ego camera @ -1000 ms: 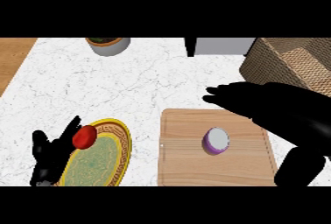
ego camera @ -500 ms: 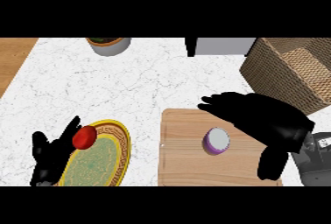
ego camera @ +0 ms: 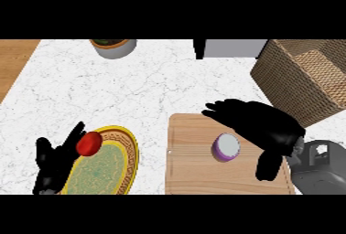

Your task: Pick the can from the cutting board and place it in the basket

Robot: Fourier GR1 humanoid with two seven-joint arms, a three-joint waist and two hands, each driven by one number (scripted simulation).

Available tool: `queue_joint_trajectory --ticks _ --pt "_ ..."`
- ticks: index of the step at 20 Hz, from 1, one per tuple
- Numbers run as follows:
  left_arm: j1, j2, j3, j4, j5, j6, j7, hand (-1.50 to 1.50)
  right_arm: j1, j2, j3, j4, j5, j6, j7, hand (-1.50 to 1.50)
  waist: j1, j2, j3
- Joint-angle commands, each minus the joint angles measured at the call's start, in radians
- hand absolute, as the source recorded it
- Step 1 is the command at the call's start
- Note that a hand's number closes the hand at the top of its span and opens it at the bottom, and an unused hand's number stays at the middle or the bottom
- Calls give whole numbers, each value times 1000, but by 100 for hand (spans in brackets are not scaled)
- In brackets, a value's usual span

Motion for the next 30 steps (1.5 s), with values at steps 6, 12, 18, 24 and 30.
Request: queue_joint_trajectory --ticks 6,12,18,24,30 --pt "16 -6 11 89 -14 -31 25 0 62 79 40 92 145 -101 -93 -150 -2 9 -13" --pt "7 -37 0 89 -39 -15 48 0 37 76 31 172 202 -86 -168 -150 -2 10 -13" --pt "63 -36 10 19 -46 -5 60 0 112 86 94 151 295 -80 -119 -150 -5 7 -13" --pt "2 -34 40 42 -41 -29 92 0 74 133 68 290 348 -129 -214 -150 -1 9 -13" --pt "46 -33 31 23 -52 -56 84 0 119 161 95 287 409 -160 -223 -150 -4 7 -13"
